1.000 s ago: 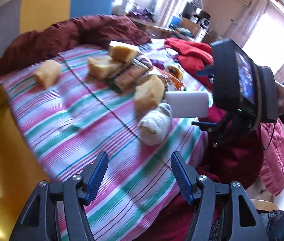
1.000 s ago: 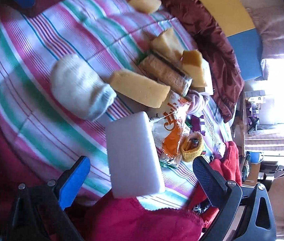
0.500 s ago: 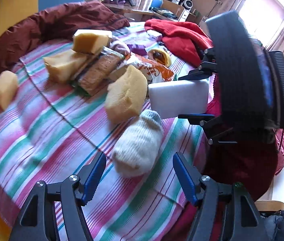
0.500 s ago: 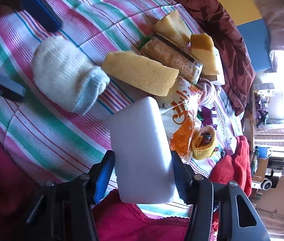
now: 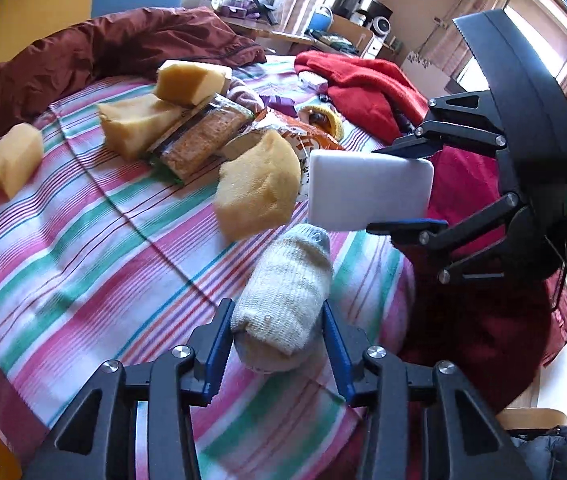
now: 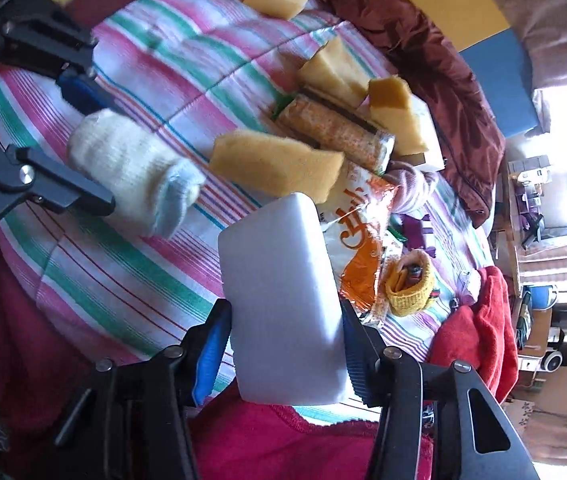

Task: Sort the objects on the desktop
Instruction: 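Carry the sponge and sock into the gold tray and open both tools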

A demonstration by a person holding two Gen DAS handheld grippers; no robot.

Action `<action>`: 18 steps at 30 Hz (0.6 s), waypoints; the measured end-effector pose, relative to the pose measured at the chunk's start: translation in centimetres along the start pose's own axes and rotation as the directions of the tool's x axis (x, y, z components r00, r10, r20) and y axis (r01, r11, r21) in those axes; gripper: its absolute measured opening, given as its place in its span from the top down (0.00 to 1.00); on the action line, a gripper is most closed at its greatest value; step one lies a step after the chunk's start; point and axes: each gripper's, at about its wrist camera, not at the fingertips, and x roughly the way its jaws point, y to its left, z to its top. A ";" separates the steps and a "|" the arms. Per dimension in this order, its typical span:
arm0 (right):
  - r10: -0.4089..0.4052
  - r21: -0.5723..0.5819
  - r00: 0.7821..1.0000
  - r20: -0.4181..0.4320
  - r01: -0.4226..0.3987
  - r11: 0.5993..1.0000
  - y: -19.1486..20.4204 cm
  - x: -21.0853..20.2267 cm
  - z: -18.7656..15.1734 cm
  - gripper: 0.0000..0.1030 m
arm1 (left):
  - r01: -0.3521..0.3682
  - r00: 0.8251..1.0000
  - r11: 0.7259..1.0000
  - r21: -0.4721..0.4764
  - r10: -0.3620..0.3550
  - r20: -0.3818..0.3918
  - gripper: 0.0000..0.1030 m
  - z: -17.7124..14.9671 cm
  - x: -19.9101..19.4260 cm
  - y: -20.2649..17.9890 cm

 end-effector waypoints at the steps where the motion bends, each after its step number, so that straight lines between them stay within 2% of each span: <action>1: -0.002 0.010 1.000 0.011 0.002 1.000 -0.1 -0.4 0.0 0.48 | -0.002 1.000 1.000 -0.006 0.002 0.013 0.57 -0.2 -0.5 0.0; 5: 0.007 0.077 0.996 0.090 -0.014 0.997 -0.6 -2.9 0.3 0.48 | -0.007 0.997 0.999 -0.046 0.010 0.079 0.57 -1.6 -4.0 0.1; 9: 0.034 0.128 0.978 0.205 -0.062 0.990 -0.6 -5.7 1.8 0.48 | -0.031 0.986 0.993 -0.117 0.050 0.159 0.57 -2.9 -8.1 1.3; 13: 0.083 0.147 0.947 0.310 -0.134 0.980 0.4 -8.0 4.6 0.48 | -0.084 0.966 0.972 -0.218 0.132 0.220 0.57 -4.4 -11.7 3.7; 18: 0.179 0.129 0.895 0.408 -0.251 0.959 2.5 -9.9 8.8 0.48 | -0.126 0.934 0.916 -0.381 0.239 0.265 0.57 -7.8 -16.1 8.2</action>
